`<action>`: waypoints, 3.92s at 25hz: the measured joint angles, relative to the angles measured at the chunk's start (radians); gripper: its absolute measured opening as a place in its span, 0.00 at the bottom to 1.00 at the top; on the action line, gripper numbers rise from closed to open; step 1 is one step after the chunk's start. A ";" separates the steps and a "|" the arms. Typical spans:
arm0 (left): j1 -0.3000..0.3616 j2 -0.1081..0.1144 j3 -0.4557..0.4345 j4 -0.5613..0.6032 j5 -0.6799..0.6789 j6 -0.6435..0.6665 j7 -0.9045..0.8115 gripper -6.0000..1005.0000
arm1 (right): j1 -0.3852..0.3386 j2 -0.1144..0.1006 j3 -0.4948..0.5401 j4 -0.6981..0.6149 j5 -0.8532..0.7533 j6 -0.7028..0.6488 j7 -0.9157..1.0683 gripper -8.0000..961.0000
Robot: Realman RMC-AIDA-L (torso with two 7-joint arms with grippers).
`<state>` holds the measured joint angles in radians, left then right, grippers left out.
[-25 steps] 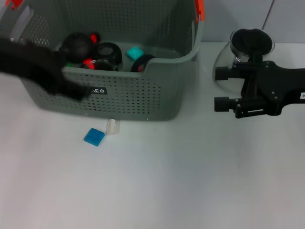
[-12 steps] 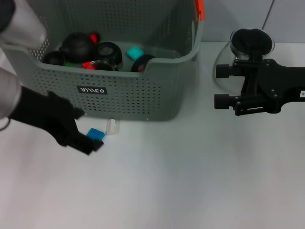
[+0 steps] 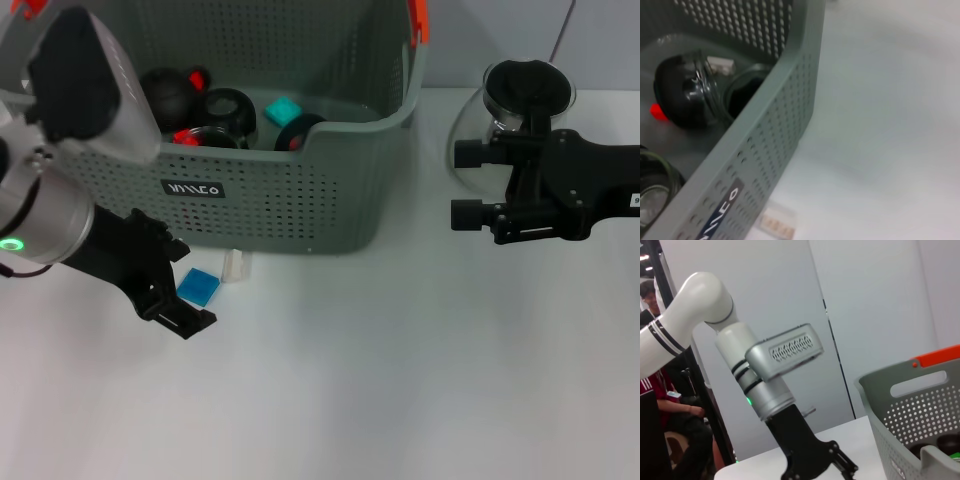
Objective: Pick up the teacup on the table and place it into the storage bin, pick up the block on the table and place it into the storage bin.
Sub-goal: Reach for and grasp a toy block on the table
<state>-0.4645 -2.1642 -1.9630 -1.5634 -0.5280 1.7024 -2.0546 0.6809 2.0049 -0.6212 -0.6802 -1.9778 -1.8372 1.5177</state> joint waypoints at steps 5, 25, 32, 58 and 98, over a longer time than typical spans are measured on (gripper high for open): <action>-0.034 0.000 0.044 0.078 0.096 -0.070 0.075 0.92 | 0.005 -0.005 -0.006 0.032 -0.001 0.005 0.011 0.98; -0.137 -0.004 0.257 0.225 0.289 -0.189 0.143 0.92 | 0.010 0.004 -0.028 0.045 -0.023 0.010 0.084 0.98; -0.177 -0.003 0.272 0.293 0.306 -0.201 0.148 0.92 | 0.001 0.005 -0.013 0.045 -0.019 0.013 0.084 0.98; -0.257 -0.004 0.303 0.430 0.333 -0.260 0.182 0.91 | -0.005 0.015 0.011 0.047 -0.013 0.023 0.084 0.98; -0.332 -0.002 0.270 0.575 0.350 -0.351 0.176 0.65 | -0.008 0.017 0.024 0.047 -0.010 0.023 0.082 0.98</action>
<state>-0.7966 -2.1665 -1.6928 -0.9881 -0.1777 1.3509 -1.8788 0.6729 2.0218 -0.5973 -0.6335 -1.9879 -1.8146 1.5995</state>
